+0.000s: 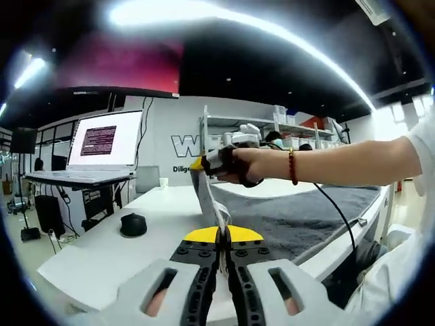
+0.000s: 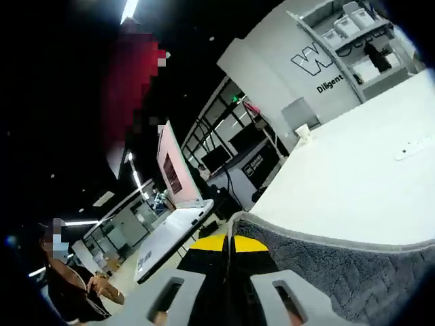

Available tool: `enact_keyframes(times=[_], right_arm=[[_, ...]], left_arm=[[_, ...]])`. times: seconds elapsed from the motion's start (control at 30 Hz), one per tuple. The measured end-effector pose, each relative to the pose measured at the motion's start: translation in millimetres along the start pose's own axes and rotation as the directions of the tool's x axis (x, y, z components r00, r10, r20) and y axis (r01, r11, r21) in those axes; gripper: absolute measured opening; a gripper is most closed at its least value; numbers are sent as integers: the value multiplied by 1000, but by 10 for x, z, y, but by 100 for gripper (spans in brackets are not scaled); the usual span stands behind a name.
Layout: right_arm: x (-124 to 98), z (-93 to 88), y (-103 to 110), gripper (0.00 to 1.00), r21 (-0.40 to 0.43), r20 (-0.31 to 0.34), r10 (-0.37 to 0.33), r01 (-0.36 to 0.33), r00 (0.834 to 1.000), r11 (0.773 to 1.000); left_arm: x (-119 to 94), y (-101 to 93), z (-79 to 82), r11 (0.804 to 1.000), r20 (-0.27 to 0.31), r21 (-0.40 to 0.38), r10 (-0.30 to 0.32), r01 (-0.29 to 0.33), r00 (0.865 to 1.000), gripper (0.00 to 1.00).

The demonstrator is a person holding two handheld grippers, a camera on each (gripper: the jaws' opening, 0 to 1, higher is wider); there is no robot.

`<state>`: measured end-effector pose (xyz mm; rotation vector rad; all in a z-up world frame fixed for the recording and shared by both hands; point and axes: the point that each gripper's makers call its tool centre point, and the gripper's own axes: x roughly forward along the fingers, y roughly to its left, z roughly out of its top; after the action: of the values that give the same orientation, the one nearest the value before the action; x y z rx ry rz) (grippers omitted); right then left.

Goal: Open the folded towel by lifting each exposed corner and separating the folded layers until the towel lies flat within the target outline without major curled edges

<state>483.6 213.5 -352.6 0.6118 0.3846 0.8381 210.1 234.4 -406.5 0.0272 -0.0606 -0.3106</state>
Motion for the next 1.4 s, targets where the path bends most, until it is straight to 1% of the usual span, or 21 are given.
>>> enact_keyframes(times=[0.03, 0.13, 0.33, 0.43, 0.5, 0.57, 0.63, 0.77, 0.83, 0.93, 1.03, 1.2, 1.23, 1.27, 1.33, 1.37, 1.4], right_arm=[[34, 18, -11, 0, 1, 1, -6, 6, 1000, 1000], [49, -55, -21, 0, -9, 0, -7, 7, 1000, 1000], [133, -104, -46, 0, -14, -4, 1, -1, 1000, 1000], [159, -159, -56, 0, -25, -7, 4, -4, 1000, 1000], [207, -143, -46, 0, -27, -10, 5, -5, 1000, 1000], [220, -182, -47, 0, -19, -12, 4, -4, 1000, 1000], [261, -183, -53, 0, -23, -15, -3, 3, 1000, 1000], [300, -246, -73, 0, -29, -22, -19, 19, 1000, 999], [271, -264, -96, 0, -41, -20, -19, 18, 1000, 999], [308, -268, -106, 0, -40, -22, -14, 13, 1000, 999], [328, -279, -131, 3, -35, -21, -14, 13, 1000, 999], [340, -317, -122, 4, -30, -35, -6, 5, 999, 1000], [355, -303, -102, 7, -32, -26, 5, -5, 1000, 999], [374, -291, -60, 10, -32, -22, 32, -33, 999, 999], [404, -309, -51, 13, -24, -44, 35, -36, 998, 999], [423, -307, -42, 13, -40, -44, 34, -36, 998, 999], [397, -313, -46, 14, -57, -47, 32, -34, 998, 998]], left_arm=[[-1, 6, -9, 1000, -2, -2, 3, -3, 1000, 1], [0, 27, -26, 1000, -2, -9, 6, -6, 1000, 1], [-12, 94, -94, 1000, -20, -7, 29, -29, 999, 1], [-17, 94, -123, 1000, -27, -8, 27, -27, 999, 1], [-22, 118, -133, 999, -27, -13, 39, -39, 999, 1], [-27, 144, -153, 999, -30, -15, 48, -49, 998, 1], [-20, 141, -181, 999, -38, -14, 50, -50, 998, 2], [-5, 133, -228, 999, -48, -10, 47, -47, 998, 2], [-5, 141, -254, 999, -53, -7, 51, -52, 997, 2], [-28, 201, -271, 997, -54, -19, 72, -73, 996, 2], [-40, 234, -305, 996, -65, -19, 84, -85, 994, 2], [-53, 289, -357, 994, -85, -21, 108, -111, 990, 3], [-57, 303, -362, 993, -88, -22, 116, -119, 989, 4], [-61, 313, -370, 992, -92, -22, 121, -123, 988, 4], [-66, 328, -374, 991, -93, -20, 127, -129, 988, 4], [-70, 336, -377, 991, -92, -25, 127, -130, 988, 4], [-73, 345, -379, 991, -93, -28, 131, -135, 987, 5]])
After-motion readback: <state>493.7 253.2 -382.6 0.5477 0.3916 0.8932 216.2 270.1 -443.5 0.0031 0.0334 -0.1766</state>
